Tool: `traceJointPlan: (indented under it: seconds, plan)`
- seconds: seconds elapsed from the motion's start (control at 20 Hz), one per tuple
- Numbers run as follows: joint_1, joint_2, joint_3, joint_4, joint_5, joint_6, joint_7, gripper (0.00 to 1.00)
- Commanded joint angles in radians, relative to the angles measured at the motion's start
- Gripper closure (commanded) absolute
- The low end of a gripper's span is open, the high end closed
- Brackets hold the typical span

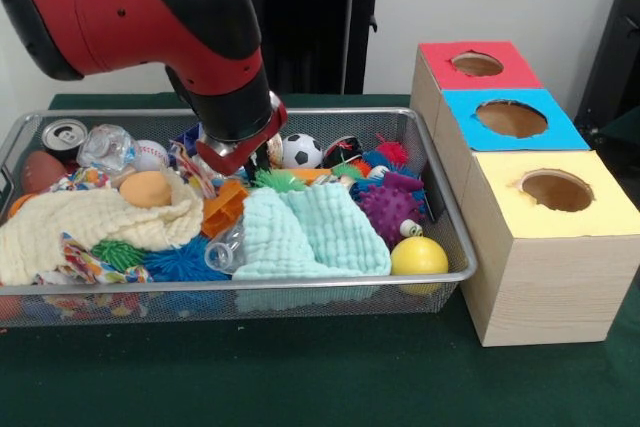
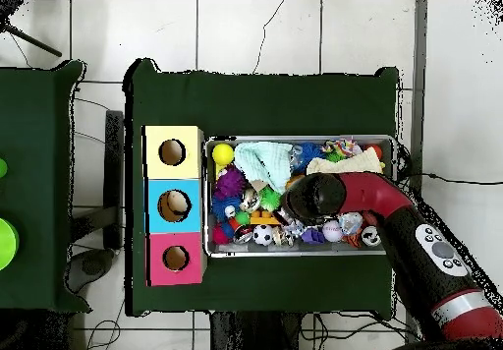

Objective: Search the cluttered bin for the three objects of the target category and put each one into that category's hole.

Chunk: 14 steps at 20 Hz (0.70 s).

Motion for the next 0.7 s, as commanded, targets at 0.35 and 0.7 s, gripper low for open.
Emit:
traceJointPlan:
  seconds: [0.35, 0.7]
  plan:
    - [0.029, -0.130, 0.035, -0.047, 0.014, 0.169, -0.208, 1.00]
    - [0.028, -0.121, 0.038, -0.049, 0.013, 0.165, -0.208, 1.00]
